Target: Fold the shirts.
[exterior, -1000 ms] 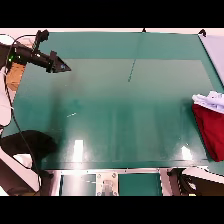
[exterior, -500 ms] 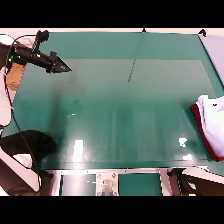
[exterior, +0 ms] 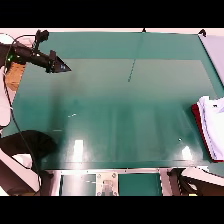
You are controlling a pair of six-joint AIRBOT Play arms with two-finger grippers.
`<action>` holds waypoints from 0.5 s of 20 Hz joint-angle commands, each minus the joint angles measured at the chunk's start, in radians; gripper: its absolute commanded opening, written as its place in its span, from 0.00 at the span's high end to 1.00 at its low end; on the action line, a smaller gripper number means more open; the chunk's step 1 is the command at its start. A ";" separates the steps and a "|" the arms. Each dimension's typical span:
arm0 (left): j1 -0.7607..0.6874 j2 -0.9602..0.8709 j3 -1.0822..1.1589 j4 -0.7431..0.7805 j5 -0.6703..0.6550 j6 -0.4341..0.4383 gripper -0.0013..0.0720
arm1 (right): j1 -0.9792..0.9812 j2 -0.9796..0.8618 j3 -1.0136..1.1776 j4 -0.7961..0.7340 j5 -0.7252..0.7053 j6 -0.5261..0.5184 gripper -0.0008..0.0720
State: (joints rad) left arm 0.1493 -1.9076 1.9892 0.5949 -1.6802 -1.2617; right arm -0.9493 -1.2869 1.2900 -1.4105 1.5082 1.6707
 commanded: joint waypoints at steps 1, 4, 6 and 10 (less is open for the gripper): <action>-0.032 0.053 -0.008 0.110 -0.040 -0.042 0.95 | 0.157 0.082 -0.029 0.193 -0.124 -0.079 0.93; -0.095 0.204 -0.136 0.255 -0.031 -0.050 0.95 | 0.360 0.229 -0.229 0.203 -0.164 -0.121 0.96; -0.133 0.331 -0.288 0.309 -0.021 -0.066 0.95 | 0.499 0.347 -0.420 0.203 -0.199 -0.121 0.96; -0.181 0.642 -0.692 0.348 0.102 -0.074 0.95 | 0.723 0.583 -0.763 0.229 -0.253 -0.084 0.96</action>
State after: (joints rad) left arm -0.0002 -1.4551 1.5345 0.8890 -1.6657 -1.3235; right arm -0.3771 -0.8532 0.7391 -1.2121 1.3102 1.5673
